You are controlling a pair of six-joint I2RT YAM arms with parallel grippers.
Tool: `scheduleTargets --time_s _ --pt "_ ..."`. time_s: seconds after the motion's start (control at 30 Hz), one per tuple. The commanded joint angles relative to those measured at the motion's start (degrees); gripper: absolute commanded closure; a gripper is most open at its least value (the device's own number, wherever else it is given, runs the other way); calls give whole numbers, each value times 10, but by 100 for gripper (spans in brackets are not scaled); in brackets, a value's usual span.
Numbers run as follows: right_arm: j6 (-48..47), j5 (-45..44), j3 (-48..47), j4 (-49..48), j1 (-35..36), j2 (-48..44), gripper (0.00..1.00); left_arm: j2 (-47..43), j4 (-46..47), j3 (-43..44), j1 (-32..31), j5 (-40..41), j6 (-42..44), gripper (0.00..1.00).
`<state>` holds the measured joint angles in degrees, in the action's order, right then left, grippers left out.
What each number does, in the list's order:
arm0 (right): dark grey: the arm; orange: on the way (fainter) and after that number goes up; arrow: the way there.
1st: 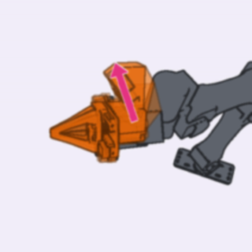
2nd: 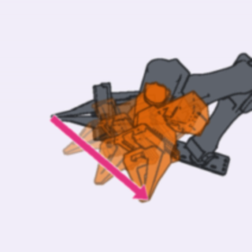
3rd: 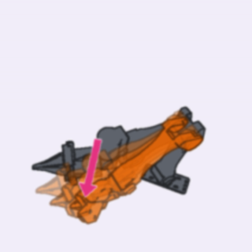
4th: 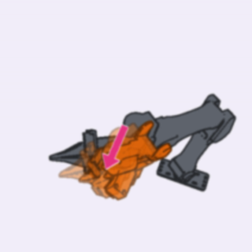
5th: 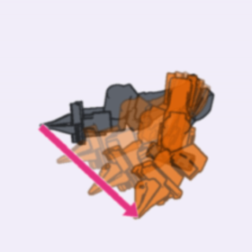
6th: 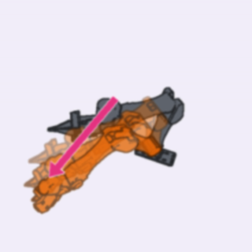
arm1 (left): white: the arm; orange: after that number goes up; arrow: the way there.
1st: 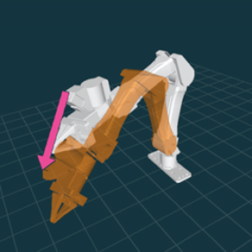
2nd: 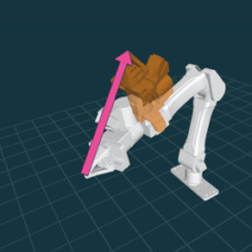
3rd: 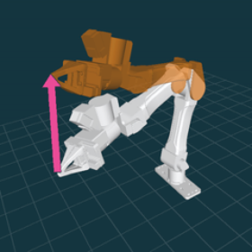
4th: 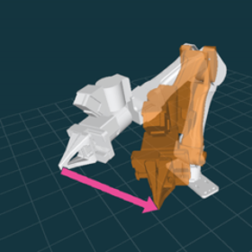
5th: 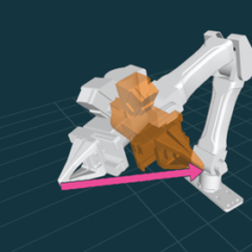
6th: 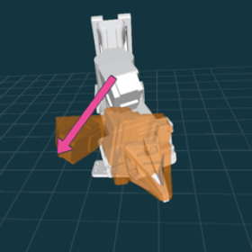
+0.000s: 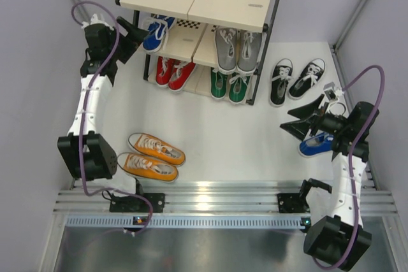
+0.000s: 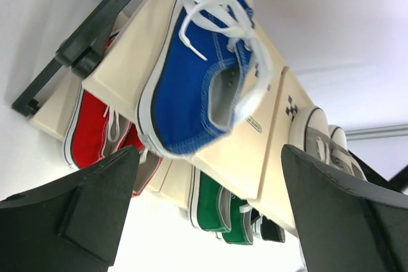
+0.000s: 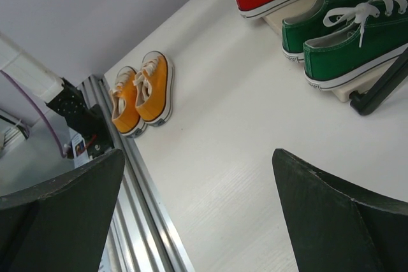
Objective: Place and organize the shoes onto the shoe shelf
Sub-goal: Place the shoe at the shoe shelf, then pick up the shoe at the center of the board.
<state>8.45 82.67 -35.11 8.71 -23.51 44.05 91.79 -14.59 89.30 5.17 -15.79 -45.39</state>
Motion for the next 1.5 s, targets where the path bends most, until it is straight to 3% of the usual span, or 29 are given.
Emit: scheduleTargets --time_s 0.0,0.13,0.23,0.27,0.43,0.53,0.6,0.73,0.77,0.87,1.2,1.33,1.47 --pt "-33 15 -1 -11 -11 -14 1 -75 28 -29 5 20 27 2" --pt "-78 9 -12 24 -18 -15 0 -138 30 -107 5 26 49 2" --pt "-219 -31 -46 151 -24 -12 0 -208 53 -167 5 -3 71 2" --pt "-258 -71 -71 222 -24 -8 1 -245 56 -211 5 -35 78 2" --pt "-380 -199 -126 333 -25 40 1 -366 76 -364 5 -120 113 2" --pt "-374 -315 -164 352 -24 56 1 -440 76 -457 5 -163 146 2" --pt "-354 -448 -181 345 -25 55 1 -488 90 -517 4 -194 161 2" --pt "-371 -685 -199 350 -26 65 0 -542 110 -585 0 -217 157 2" --pt "-377 -710 -196 355 -25 66 1 -557 109 -592 -2 -216 159 2" --pt "-402 -753 -175 366 -32 72 1 -580 108 -604 -5 -220 158 2" --pt "-407 -763 -145 317 -48 181 2 -623 76 -615 -11 -207 165 2" --pt "-385 -774 -138 302 -48 227 8 -627 76 -616 -10 -208 164 2" --pt "-382 -791 -115 286 -49 238 5 -627 76 -616 -12 -205 165 2"
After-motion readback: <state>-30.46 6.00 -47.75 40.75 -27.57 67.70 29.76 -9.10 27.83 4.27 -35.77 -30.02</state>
